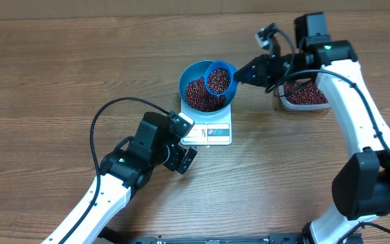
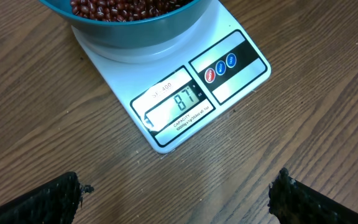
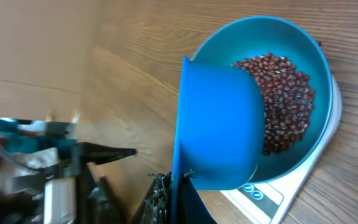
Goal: Scoop item into bowl and weigh 150g on scale
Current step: 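Carry the filled scoop over the teal bowl with the right gripper, then tip the scoop to pour beans into the teal bowl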
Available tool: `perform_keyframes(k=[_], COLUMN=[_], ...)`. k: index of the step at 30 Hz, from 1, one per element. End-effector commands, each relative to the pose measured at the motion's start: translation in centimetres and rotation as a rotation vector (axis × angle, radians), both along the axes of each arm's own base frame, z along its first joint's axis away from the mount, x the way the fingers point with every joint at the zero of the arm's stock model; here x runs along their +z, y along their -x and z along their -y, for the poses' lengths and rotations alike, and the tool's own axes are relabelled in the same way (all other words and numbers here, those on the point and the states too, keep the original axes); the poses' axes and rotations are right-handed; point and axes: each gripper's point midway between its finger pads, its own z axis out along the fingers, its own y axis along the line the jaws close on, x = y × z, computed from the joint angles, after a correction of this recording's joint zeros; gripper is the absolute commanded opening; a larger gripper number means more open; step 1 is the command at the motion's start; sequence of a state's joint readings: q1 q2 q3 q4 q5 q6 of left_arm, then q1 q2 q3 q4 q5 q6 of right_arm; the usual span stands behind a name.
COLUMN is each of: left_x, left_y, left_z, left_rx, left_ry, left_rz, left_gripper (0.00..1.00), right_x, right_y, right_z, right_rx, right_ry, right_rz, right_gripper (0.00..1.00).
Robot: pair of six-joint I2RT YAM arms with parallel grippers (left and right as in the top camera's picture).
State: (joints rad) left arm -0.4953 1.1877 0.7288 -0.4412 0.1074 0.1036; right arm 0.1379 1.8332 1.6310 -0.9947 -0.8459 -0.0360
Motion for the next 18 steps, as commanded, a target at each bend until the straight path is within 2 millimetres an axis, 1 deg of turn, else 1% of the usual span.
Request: perform_keyframes(k=[1, 6, 10, 15, 18], left_x=[-0.1, -0.1, -0.1, -0.1, -0.1], left_y=[-0.2, -0.2, -0.2, -0.2, -0.2], left_z=[-0.2, -0.2, -0.2, -0.2, -0.2], left_rx=[0.025, 0.025, 0.025, 0.025, 0.025], left_ry=[0.005, 0.005, 0.005, 0.005, 0.005], left_rz=[-0.007, -0.007, -0.007, -0.008, -0.007], left_gripper=[1.0, 1.0, 1.0, 1.0, 1.0], right_x=[1.8, 1.1, 0.9, 1.1, 1.7], right_y=[-0.8, -1.5, -1.7, -1.9, -2.0], right_z=[-0.6, -1.1, -1.5, -1.9, -2.1], right_rx=[-0.035, -0.069, -0.072, -0.077, -0.08], right_ry=[0.083, 0.168, 0.206, 0.243, 0.263], right_rz=[0.1, 0.137, 0.16, 0.189, 0.207], right_gripper=[0.04, 0.04, 0.04, 0.04, 0.04])
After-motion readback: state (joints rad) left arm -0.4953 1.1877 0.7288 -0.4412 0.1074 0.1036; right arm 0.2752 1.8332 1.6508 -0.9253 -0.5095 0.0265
